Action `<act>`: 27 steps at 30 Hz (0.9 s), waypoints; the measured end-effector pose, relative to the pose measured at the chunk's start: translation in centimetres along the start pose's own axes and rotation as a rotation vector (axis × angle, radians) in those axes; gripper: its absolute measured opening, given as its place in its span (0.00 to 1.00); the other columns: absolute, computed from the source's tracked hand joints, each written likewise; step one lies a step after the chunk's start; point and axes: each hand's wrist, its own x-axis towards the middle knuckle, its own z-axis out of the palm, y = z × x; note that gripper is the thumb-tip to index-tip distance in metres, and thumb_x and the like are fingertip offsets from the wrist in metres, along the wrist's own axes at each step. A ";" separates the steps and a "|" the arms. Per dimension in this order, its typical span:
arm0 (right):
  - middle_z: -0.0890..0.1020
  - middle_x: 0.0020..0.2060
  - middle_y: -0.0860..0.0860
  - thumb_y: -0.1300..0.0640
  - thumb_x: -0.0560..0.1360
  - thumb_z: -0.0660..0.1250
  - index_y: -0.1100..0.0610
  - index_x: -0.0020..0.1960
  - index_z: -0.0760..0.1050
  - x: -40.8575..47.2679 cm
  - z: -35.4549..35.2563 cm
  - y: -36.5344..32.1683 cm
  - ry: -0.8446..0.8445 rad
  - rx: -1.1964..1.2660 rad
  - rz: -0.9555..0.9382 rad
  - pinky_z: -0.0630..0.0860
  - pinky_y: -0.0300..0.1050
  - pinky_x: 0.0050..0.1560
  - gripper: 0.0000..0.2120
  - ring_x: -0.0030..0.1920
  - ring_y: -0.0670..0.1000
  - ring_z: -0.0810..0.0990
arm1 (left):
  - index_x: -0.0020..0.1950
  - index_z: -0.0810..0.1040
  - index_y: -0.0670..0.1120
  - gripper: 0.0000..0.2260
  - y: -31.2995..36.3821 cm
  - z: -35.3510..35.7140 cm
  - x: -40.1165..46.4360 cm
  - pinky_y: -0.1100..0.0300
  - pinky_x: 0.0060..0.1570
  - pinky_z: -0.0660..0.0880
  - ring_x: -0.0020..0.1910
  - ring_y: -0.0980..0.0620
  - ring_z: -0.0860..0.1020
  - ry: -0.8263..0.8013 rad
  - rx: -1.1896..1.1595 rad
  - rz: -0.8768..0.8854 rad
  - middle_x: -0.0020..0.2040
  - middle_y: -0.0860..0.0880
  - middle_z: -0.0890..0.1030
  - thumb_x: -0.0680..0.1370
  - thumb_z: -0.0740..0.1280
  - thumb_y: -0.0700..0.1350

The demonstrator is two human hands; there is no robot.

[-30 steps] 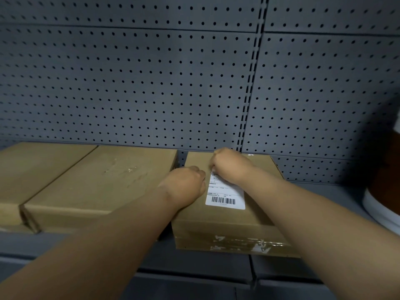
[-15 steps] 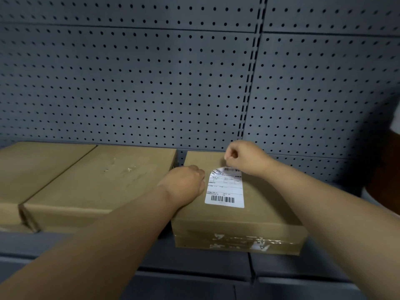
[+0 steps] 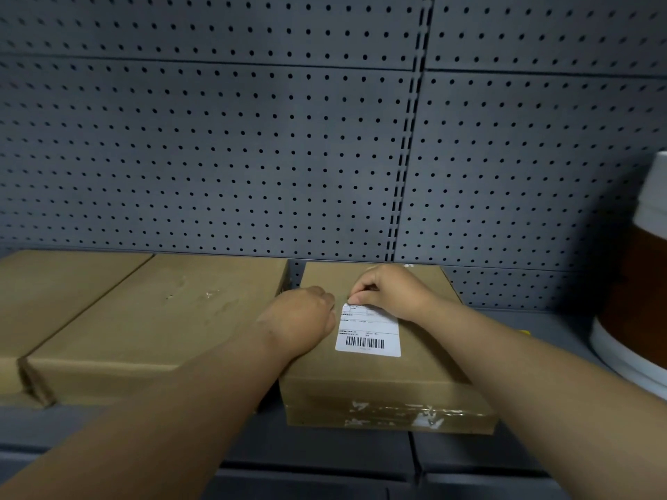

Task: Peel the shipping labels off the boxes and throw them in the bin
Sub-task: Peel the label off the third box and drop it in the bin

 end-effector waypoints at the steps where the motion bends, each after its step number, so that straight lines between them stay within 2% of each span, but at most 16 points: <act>1: 0.84 0.46 0.49 0.53 0.73 0.70 0.56 0.47 0.83 0.0 0.1 -0.2 0.000 -0.010 -0.004 0.74 0.42 0.51 0.08 0.46 0.47 0.79 | 0.54 0.74 0.41 0.13 0.0 0.0 0.0 0.50 0.48 0.76 0.49 0.44 0.77 0.000 -0.004 -0.001 0.54 0.43 0.77 0.80 0.53 0.46; 6: 0.82 0.41 0.48 0.57 0.74 0.68 0.59 0.47 0.82 -0.1 -0.7 0.0 -0.003 -0.092 -0.009 0.73 0.43 0.49 0.07 0.42 0.47 0.79 | 0.55 0.74 0.42 0.13 -0.2 0.2 -0.1 0.50 0.48 0.75 0.48 0.44 0.77 0.017 -0.019 0.012 0.54 0.43 0.77 0.80 0.53 0.46; 7: 0.82 0.42 0.50 0.59 0.75 0.67 0.60 0.48 0.82 0.0 -2.3 1.0 0.078 -0.131 0.064 0.73 0.44 0.48 0.07 0.43 0.49 0.79 | 0.55 0.74 0.42 0.13 -0.2 0.3 -0.2 0.51 0.48 0.75 0.48 0.44 0.77 0.023 -0.017 0.021 0.54 0.43 0.77 0.80 0.53 0.46; 9: 0.83 0.48 0.57 0.62 0.76 0.63 0.62 0.51 0.81 0.0 -6.7 3.2 0.422 -0.170 0.286 0.72 0.46 0.48 0.09 0.48 0.56 0.80 | 0.55 0.74 0.41 0.13 -0.2 0.5 -0.2 0.52 0.46 0.75 0.48 0.44 0.77 0.033 -0.015 0.037 0.54 0.43 0.77 0.81 0.53 0.46; 10: 0.82 0.50 0.59 0.62 0.77 0.62 0.62 0.51 0.81 0.0 -8.5 4.0 0.559 -0.160 0.342 0.71 0.45 0.46 0.09 0.48 0.57 0.79 | 0.55 0.74 0.41 0.13 -0.2 0.5 -0.2 0.52 0.46 0.75 0.48 0.44 0.77 0.036 -0.014 0.039 0.54 0.43 0.77 0.80 0.53 0.46; 11: 0.82 0.51 0.59 0.60 0.77 0.63 0.61 0.51 0.81 0.1 -9.6 4.2 0.620 -0.176 0.337 0.70 0.43 0.45 0.09 0.47 0.57 0.79 | 0.55 0.74 0.41 0.13 -0.3 0.5 -0.2 0.51 0.46 0.75 0.49 0.44 0.77 0.040 -0.011 0.042 0.54 0.43 0.77 0.80 0.53 0.46; 14: 0.81 0.50 0.57 0.58 0.77 0.63 0.60 0.50 0.81 0.9 -9.4 2.6 0.530 -0.276 0.181 0.69 0.41 0.44 0.09 0.46 0.56 0.79 | 0.55 0.73 0.42 0.13 -0.4 0.4 -0.1 0.51 0.47 0.76 0.49 0.45 0.77 0.040 -0.007 0.041 0.54 0.43 0.77 0.80 0.53 0.46; 18: 0.80 0.47 0.54 0.54 0.77 0.64 0.58 0.49 0.81 0.4 -7.7 0.6 0.501 -0.228 0.062 0.69 0.41 0.43 0.09 0.46 0.53 0.78 | 0.57 0.73 0.42 0.14 -0.2 0.2 -0.2 0.52 0.49 0.75 0.50 0.45 0.77 0.017 -0.088 -0.023 0.55 0.44 0.78 0.81 0.53 0.47; 22: 0.77 0.44 0.52 0.52 0.78 0.62 0.58 0.49 0.81 -0.6 -6.8 0.2 0.469 -0.216 -0.012 0.67 0.41 0.44 0.12 0.45 0.50 0.74 | 0.62 0.71 0.43 0.16 0.2 -1.0 -0.4 0.57 0.51 0.72 0.54 0.45 0.77 0.110 -0.546 -0.279 0.58 0.42 0.79 0.81 0.51 0.50; 25: 0.77 0.44 0.51 0.53 0.78 0.62 0.58 0.46 0.81 -1.4 -6.4 -0.5 0.482 -0.076 -0.033 0.66 0.40 0.46 0.12 0.45 0.49 0.73 | 0.72 0.61 0.48 0.23 1.2 -1.9 -0.1 0.57 0.63 0.63 0.69 0.48 0.66 0.289 -0.889 -0.383 0.71 0.47 0.68 0.80 0.49 0.57; 27: 0.76 0.41 0.48 0.52 0.78 0.62 0.56 0.44 0.81 -1.9 -6.0 -1.1 0.480 0.039 -0.029 0.65 0.40 0.47 0.12 0.45 0.48 0.73 | 0.75 0.56 0.51 0.26 2.0 -2.8 0.2 0.55 0.68 0.58 0.73 0.51 0.61 0.389 -1.019 -0.352 0.75 0.50 0.62 0.79 0.48 0.60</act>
